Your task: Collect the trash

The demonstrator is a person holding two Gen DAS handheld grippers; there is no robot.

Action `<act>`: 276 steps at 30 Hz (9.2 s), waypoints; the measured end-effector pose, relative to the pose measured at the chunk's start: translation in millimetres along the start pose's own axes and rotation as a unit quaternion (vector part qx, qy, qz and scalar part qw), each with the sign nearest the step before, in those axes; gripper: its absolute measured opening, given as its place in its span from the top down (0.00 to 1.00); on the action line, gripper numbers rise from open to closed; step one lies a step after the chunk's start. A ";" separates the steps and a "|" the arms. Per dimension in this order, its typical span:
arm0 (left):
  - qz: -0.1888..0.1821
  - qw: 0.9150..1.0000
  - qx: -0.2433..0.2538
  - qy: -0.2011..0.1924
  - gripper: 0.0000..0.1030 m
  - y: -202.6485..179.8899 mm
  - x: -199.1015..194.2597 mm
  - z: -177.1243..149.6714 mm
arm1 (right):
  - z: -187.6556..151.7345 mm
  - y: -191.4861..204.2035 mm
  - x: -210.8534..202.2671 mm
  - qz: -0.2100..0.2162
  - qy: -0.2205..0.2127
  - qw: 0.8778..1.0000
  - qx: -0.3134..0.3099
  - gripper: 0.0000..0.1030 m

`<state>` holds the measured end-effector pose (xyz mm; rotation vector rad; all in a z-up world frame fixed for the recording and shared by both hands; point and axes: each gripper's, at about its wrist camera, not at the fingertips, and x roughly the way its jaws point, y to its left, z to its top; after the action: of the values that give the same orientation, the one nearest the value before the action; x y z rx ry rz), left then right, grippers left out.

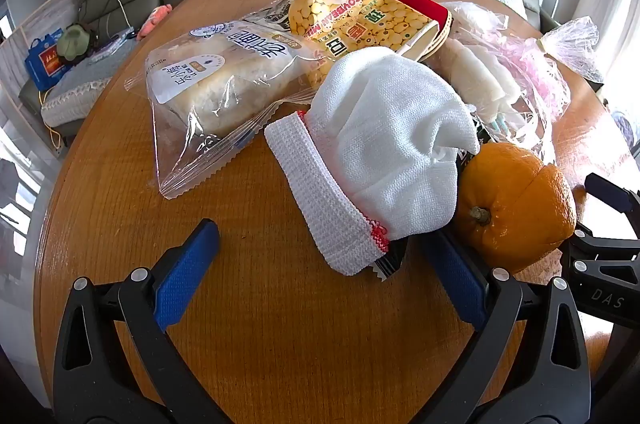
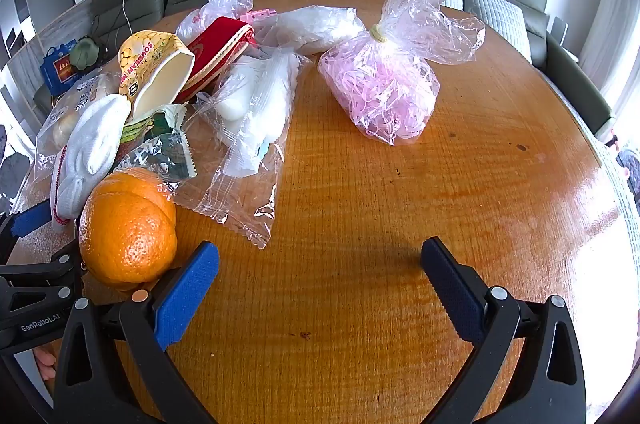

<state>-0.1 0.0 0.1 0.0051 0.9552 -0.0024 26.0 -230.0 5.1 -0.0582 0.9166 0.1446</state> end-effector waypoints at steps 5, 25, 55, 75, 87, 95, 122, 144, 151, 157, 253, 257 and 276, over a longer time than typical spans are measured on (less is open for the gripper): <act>0.000 1.000 0.000 0.001 0.05 0.0 0.0 0.3 | 0.2 -0.1 0.1 0.000 0.001 1.000 0.000 0.02; 0.000 1.000 0.000 0.001 0.05 0.0 0.1 0.0 | 0.1 -0.1 -0.1 0.000 0.000 1.000 0.000 0.02; 0.000 1.000 0.000 0.001 0.05 0.0 0.1 0.0 | 0.0 -0.2 -0.1 0.000 0.000 1.000 0.000 0.02; 0.000 1.000 0.000 0.001 0.05 -0.1 0.1 0.0 | 0.0 0.1 0.2 0.000 0.000 1.000 0.000 0.02; 0.000 1.000 0.000 0.001 0.05 -0.1 0.1 0.0 | 0.1 0.9 0.8 0.000 0.000 1.000 0.001 0.02; -0.014 1.000 0.016 0.008 0.05 1.7 -0.7 -2.1 | -3.7 -1.0 -4.4 0.017 0.002 1.000 -0.009 0.02; -0.090 0.995 0.003 -0.033 0.05 53.7 -68.8 26.0 | 5.4 64.8 -15.2 0.110 0.073 0.989 -0.070 0.43; -0.079 0.996 -0.018 0.032 0.52 0.7 -5.4 45.7 | 2.5 9.1 -76.1 0.151 0.013 0.984 -0.090 0.50; -0.105 0.994 -0.021 -0.002 0.74 13.1 -39.4 50.8 | 24.4 19.7 -93.9 0.177 -0.016 0.979 -0.100 0.50; -0.087 0.995 -0.043 -0.038 0.74 51.6 -74.4 50.0 | 41.1 63.9 -96.3 0.206 -0.026 0.969 -0.133 0.50; 0.035 0.978 -0.204 0.021 0.06 119.5 -47.0 86.7 | 157.0 86.4 54.3 0.261 0.094 0.941 -0.194 0.37; 0.046 0.978 -0.203 0.029 0.06 106.4 -40.3 95.9 | 161.6 90.2 60.4 0.288 0.104 0.929 -0.208 0.49; 0.100 0.970 -0.184 0.124 0.06 69.6 38.6 120.8 | 189.3 49.4 17.7 0.303 0.015 0.942 -0.140 0.81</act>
<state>121.1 68.9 38.5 -0.2465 1.1902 0.3701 178.1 -158.2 106.7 -0.0390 0.9157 0.8509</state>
